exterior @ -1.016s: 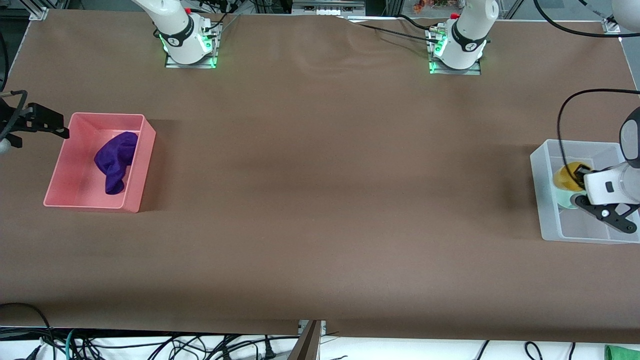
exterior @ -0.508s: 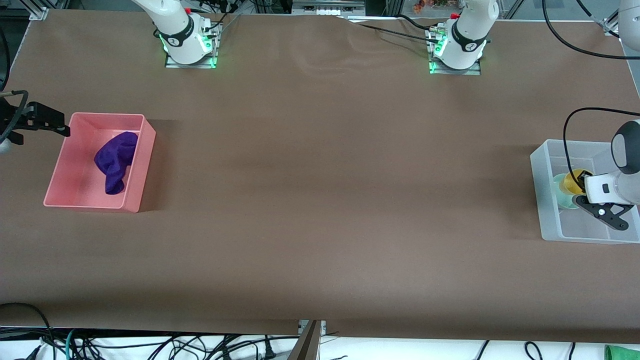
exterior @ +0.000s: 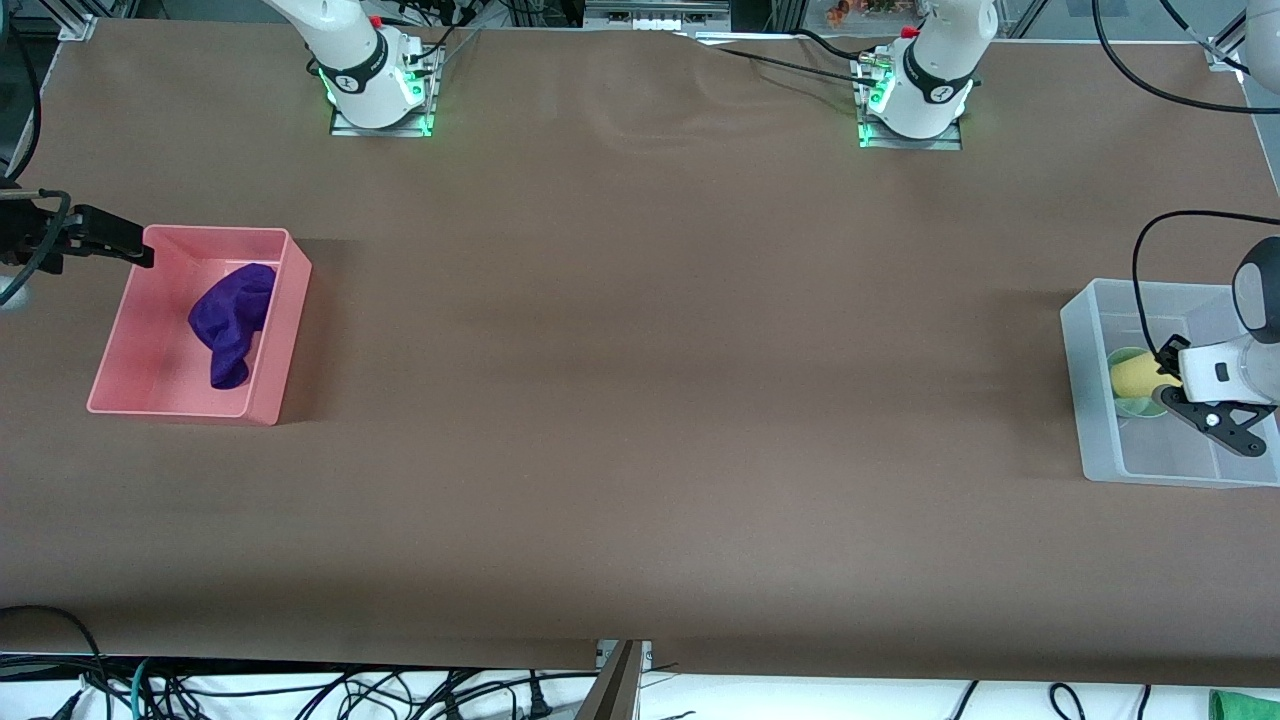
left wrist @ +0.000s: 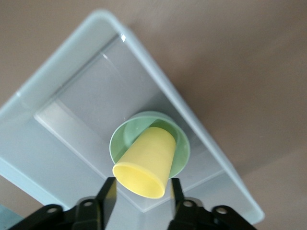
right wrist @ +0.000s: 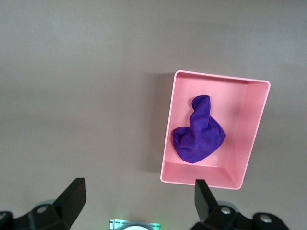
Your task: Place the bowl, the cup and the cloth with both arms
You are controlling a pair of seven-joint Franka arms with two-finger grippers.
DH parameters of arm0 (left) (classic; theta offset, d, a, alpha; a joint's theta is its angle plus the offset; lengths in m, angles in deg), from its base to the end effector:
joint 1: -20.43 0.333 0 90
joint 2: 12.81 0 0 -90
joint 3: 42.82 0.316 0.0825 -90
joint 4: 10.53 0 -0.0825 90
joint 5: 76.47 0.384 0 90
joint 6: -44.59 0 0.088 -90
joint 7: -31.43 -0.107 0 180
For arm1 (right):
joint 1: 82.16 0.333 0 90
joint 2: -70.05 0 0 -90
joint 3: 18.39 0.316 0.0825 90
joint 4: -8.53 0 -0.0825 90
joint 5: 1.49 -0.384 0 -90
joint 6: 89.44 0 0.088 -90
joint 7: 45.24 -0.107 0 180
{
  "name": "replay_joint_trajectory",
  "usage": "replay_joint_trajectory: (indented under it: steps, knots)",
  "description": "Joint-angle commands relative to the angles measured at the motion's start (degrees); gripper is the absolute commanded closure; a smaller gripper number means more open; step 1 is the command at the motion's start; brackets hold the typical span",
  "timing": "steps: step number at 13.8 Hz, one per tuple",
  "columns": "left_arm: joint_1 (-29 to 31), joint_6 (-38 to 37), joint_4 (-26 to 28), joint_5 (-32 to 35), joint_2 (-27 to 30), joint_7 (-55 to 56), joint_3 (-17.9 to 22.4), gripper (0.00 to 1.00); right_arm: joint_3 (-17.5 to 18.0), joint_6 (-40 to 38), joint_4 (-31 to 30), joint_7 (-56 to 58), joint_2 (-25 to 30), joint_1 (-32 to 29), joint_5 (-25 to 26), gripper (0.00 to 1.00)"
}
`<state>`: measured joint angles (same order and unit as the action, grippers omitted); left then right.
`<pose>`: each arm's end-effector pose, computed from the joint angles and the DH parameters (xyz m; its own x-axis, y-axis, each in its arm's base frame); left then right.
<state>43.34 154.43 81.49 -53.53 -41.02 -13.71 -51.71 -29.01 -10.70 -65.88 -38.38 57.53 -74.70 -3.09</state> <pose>0.6354 0.1998 0.3354 0.7289 -0.6031 -0.3240 -0.6513 -0.7567 -0.0565 0.5989 -0.0160 0.6100 0.9878 0.0692 -0.1393 0.0693 -0.9976 -0.0046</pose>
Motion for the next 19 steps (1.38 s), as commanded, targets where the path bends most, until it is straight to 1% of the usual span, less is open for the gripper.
replay_joint_trajectory:
  steps: [1, 3, 4, 5, 6, 8, 10, 11, 12, 13, 14, 15, 16, 17, 18, 19]
  knots:
    - [0.2, -3.0, 0.1, -3.3, 5.4, 1.2, -5.9, 0.0, 0.9, -0.5, -0.3, -1.2, 0.3, -0.4, 0.5, 0.0]
    - [0.1, -3.6, -1.3, -4.8, 7.0, 5.2, -8.8, 0.0, 0.8, -1.0, 0.0, -1.1, -0.3, -0.3, 0.7, 0.0]
    - [0.1, -4.9, -2.4, -4.9, 7.2, 7.6, -11.6, 0.0, 0.8, -0.9, 0.2, -1.1, -0.5, -0.3, 0.7, 0.0]
    - [0.1, -7.2, -3.9, -5.1, 7.4, 10.7, -14.2, 0.0, 0.8, -0.8, 0.3, -1.1, -0.5, -0.3, 0.7, 0.0]
    - [0.2, -11.0, -5.5, -7.0, 7.6, 14.7, -16.8, 0.0, 0.8, -0.8, 0.3, -1.1, -0.5, -0.3, 0.7, 0.0]
    - [0.1, -19.0, -8.4, -10.6, 8.3, 23.4, -20.5, 0.0, 0.8, -0.4, 0.3, -1.1, -0.5, -0.3, 0.6, 0.0]
    - [0.6, -22.5, -8.9, -11.1, 9.5, 32.6, -25.2, 0.0, 0.8, -0.4, 0.3, -1.1, -0.5, -0.3, 0.6, 0.0]
    - [0.2, -22.6, -8.9, -12.0, 10.4, 35.2, -25.4, 0.0, 0.8, -0.3, 0.3, -1.1, -0.5, -0.3, 0.6, 0.0]
    - [-2.0, -22.3, -7.7, -12.7, 13.1, 36.9, -24.6, 0.0, 0.8, -0.3, 0.3, -1.1, -0.7, -0.3, 0.6, 0.0]
    - [-7.2, -21.9, -6.4, -13.3, 15.6, 38.9, -18.9, 0.0, 0.8, -0.3, 0.4, -1.1, -0.7, -0.3, 0.6, 0.0]
    - [-14.0, -21.9, -6.1, -15.2, 17.5, 40.8, -11.9, 0.0, 0.8, -0.3, 0.4, -1.1, -0.7, -0.3, 0.6, 0.0]
    - [-19.6, -21.8, -5.9, -18.0, 18.1, 42.2, -4.5, 0.0, 0.8, -0.3, 0.4, -1.1, -0.7, -0.3, 0.6, 0.0]
    - [-23.4, -21.2, -4.8, -21.2, 19.0, 42.1, 1.3, 0.0, 0.8, -0.3, 0.4, -1.1, -0.7, -0.3, 0.6, 0.0]
    - [-25.4, -18.1, -2.5, -23.4, 20.1, 42.1, 4.5, 0.0, 0.8, -0.3, 0.4, -1.1, -0.7, -0.3, 0.6, 0.0]
    - [-26.7, -12.5, 1.0, -23.5, 21.9, 42.1, 6.8, 0.0, 0.8, -0.3, 0.4, -1.1, -0.7, -0.3, 0.6, 0.0]
    - [-29.5, -9.3, 5.2, -23.5, 24.8, 42.6, 9.0, 0.0, 0.8, -0.3, 0.4, -1.1, -0.7, -0.3, 0.6, 0.0]
